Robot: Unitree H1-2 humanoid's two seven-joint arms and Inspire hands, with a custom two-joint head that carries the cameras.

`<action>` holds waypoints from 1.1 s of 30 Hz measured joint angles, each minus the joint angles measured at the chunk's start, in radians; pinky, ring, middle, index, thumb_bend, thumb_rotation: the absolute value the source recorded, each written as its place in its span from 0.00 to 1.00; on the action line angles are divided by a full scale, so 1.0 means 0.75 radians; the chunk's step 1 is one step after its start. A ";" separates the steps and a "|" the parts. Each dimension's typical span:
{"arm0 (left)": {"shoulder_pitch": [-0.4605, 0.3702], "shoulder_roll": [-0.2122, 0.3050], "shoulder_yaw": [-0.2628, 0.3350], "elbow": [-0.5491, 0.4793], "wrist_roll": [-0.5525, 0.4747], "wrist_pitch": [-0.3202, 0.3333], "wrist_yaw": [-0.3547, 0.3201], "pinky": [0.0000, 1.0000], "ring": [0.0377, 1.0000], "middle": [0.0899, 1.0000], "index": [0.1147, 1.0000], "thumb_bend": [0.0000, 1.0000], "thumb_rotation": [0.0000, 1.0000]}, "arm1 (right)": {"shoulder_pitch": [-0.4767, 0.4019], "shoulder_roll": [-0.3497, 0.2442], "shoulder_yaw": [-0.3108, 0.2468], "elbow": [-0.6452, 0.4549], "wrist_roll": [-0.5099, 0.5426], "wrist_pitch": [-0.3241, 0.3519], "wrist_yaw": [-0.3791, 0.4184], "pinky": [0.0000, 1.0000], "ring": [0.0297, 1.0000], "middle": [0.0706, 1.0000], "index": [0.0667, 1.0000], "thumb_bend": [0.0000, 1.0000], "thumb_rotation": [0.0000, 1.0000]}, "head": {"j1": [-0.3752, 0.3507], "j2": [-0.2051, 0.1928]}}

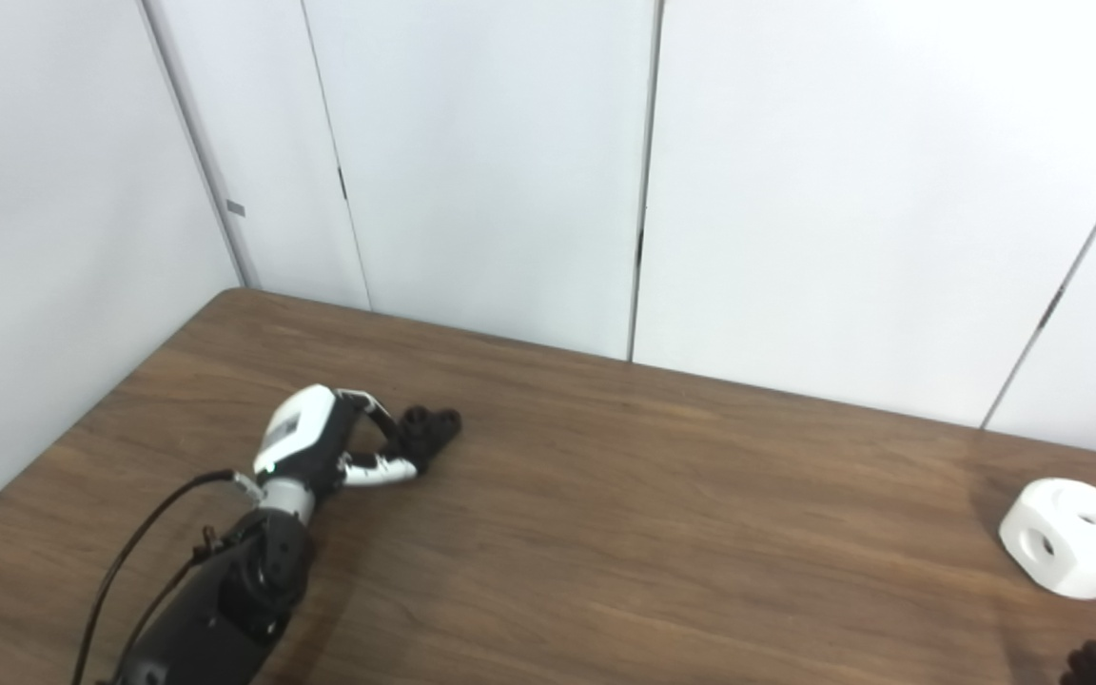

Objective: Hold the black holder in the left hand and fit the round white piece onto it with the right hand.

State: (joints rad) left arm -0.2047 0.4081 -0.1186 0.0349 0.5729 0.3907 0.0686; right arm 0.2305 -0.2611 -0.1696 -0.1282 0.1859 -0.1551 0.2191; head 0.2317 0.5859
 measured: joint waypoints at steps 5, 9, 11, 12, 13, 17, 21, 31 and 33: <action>0.070 -0.014 -0.035 -0.148 0.007 0.005 -0.070 0.87 0.89 0.78 0.42 0.52 0.05 | 0.001 0.006 0.009 -0.006 -0.012 -0.001 -0.008 1.00 0.99 0.99 1.00 0.62 1.00 | -0.069 0.029; 0.153 -0.037 -0.103 -0.289 0.024 -0.011 -0.125 0.87 0.89 0.78 0.42 0.52 0.05 | 0.007 0.018 0.025 -0.025 -0.037 0.001 -0.024 1.00 0.98 0.98 1.00 0.62 1.00 | -0.141 0.059; 0.194 -0.049 -0.136 -0.337 0.030 -0.039 -0.139 0.88 0.89 0.78 0.42 0.52 0.05 | 0.019 0.031 0.037 -0.045 -0.055 0.008 -0.034 1.00 0.98 0.97 1.00 0.61 1.00 | -0.145 0.063; 0.214 -0.061 -0.148 -0.355 0.034 -0.058 -0.142 0.88 0.89 0.78 0.42 0.52 0.05 | 0.025 0.042 0.042 -0.057 -0.062 0.013 -0.040 1.00 0.99 0.97 1.00 0.61 1.00 | -0.176 0.072; 0.228 -0.071 -0.157 -0.373 0.041 -0.062 -0.149 0.89 0.89 0.79 0.42 0.52 0.05 | 0.031 0.052 0.049 -0.069 -0.068 0.023 -0.044 1.00 0.99 0.97 1.00 0.61 1.00 | -0.176 0.078; 0.276 -0.084 -0.218 -0.460 0.077 -0.075 -0.204 0.86 0.89 0.79 0.42 0.52 0.05 | 0.045 0.081 0.067 -0.102 -0.083 0.049 -0.076 1.00 0.98 0.97 1.00 0.59 1.00 | -0.239 0.125; 0.323 -0.085 -0.298 -0.506 0.124 -0.141 -0.237 0.91 0.89 0.78 0.42 0.52 0.05 | 0.052 0.094 0.085 -0.121 -0.109 0.075 -0.096 1.00 0.98 0.96 1.00 0.58 1.00 | -0.284 0.164; 0.393 -0.101 -0.391 -0.619 0.212 -0.203 -0.372 0.90 0.89 0.79 0.42 0.52 0.05 | 0.070 0.133 0.126 -0.174 -0.134 0.135 -0.156 1.00 0.97 0.95 0.99 0.61 1.00 | -0.338 0.243; 0.398 -0.101 -0.405 -0.622 0.219 -0.221 -0.384 0.92 0.90 0.79 0.42 0.52 0.05 | 0.071 0.137 0.132 -0.190 -0.140 0.159 -0.166 1.00 0.98 0.96 0.99 0.62 1.00 | -0.342 0.250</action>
State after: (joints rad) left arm 0.0938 0.3322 -0.4224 -0.4318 0.7373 0.2248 -0.2195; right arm 0.2836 -0.1587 -0.0705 -0.2706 0.0809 -0.0361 0.0949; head -0.0245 0.7731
